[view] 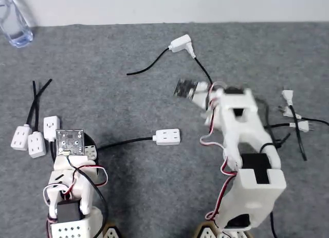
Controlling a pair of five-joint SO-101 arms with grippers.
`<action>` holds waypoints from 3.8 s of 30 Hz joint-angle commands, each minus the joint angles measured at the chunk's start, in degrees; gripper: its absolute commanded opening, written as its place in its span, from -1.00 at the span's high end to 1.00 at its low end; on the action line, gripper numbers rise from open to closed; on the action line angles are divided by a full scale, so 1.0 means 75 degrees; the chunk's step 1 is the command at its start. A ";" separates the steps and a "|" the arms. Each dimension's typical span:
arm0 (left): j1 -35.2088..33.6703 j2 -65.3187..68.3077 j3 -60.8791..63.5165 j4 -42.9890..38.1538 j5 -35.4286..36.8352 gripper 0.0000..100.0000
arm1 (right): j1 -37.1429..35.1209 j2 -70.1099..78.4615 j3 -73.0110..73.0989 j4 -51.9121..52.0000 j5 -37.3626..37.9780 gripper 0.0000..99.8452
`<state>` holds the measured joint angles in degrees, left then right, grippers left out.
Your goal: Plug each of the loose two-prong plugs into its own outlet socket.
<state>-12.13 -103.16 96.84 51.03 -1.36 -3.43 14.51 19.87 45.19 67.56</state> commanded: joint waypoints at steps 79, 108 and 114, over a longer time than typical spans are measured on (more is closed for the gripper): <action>0.0293 -0.0094 -0.0053 0.0141 -0.0059 0.93 | -0.0334 -0.0756 -0.0867 0.3851 0.0141 0.63; 0.0293 -0.0094 -0.0053 0.0141 -0.0059 0.93 | -0.0944 0.0533 -0.1020 0.3241 0.0223 0.63; 0.0293 -0.0094 -0.0053 0.0141 -0.0059 0.93 | -0.0920 0.0545 -0.1043 0.3206 0.0246 0.65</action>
<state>-10.20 -103.16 96.84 51.74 -1.36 -8.79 18.29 13.80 70.33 68.97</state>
